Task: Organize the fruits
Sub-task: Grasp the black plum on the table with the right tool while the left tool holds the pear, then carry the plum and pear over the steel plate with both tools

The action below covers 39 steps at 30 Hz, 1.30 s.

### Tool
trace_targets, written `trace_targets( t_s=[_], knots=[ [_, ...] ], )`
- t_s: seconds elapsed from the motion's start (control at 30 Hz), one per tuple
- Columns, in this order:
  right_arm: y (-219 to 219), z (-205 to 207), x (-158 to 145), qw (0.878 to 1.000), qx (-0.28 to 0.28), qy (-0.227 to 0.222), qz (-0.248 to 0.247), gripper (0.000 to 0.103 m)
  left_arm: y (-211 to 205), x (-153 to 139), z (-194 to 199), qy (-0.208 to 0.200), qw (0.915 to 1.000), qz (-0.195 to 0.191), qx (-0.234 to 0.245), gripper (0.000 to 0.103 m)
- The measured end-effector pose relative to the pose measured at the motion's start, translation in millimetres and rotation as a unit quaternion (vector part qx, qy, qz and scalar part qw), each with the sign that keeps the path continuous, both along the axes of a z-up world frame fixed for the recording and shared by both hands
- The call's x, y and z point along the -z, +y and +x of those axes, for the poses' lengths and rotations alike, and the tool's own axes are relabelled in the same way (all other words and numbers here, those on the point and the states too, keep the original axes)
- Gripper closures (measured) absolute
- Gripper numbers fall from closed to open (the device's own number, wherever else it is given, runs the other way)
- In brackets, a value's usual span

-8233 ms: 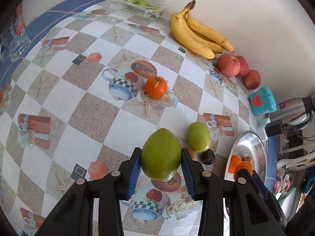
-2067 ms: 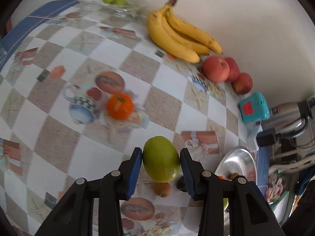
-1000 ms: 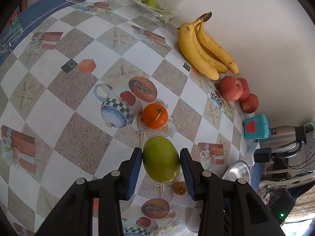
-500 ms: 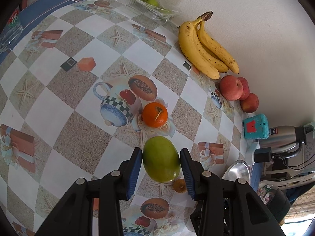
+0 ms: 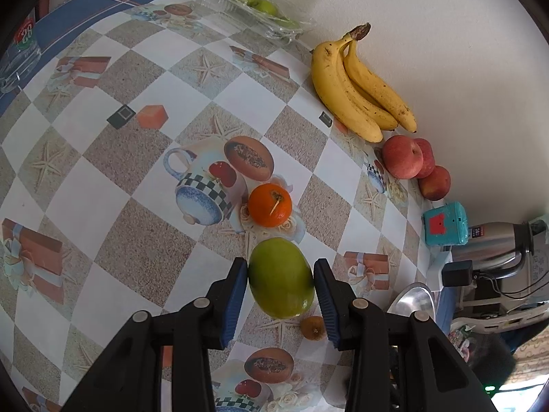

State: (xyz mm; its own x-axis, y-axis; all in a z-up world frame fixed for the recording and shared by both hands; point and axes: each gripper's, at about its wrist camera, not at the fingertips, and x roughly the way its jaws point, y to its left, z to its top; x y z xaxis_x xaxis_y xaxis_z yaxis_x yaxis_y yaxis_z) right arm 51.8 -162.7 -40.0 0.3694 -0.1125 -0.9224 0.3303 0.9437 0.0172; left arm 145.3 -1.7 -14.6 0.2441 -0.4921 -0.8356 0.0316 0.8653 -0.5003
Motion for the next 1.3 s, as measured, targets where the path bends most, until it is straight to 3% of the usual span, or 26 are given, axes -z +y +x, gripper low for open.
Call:
trace_targets(
  t_s=[0.33, 0.73, 1.07, 1.3],
  knots=[
    [-18, -8, -46, 0.997, 0.038, -0.061, 0.031, 0.074, 1, -24, 0, -0.028, 0.9995, -0.013, 0.0, 0.061],
    [-55, -29, -51, 0.991, 0.09, -0.074, 0.062, 0.074, -20, -39, -11, -0.049, 0.9983, -0.011, 0.029, 0.061],
    [-116, -71, -46, 0.98, 0.178, -0.066, 0.064, 0.074, -76, -39, -41, -0.054, 0.9929, 0.008, 0.106, 0.061],
    [-150, -100, -44, 0.97, 0.225, -0.063, 0.068, 0.074, -128, -39, -78, -0.073, 0.9782, 0.039, 0.19, 0.061]
  ],
)
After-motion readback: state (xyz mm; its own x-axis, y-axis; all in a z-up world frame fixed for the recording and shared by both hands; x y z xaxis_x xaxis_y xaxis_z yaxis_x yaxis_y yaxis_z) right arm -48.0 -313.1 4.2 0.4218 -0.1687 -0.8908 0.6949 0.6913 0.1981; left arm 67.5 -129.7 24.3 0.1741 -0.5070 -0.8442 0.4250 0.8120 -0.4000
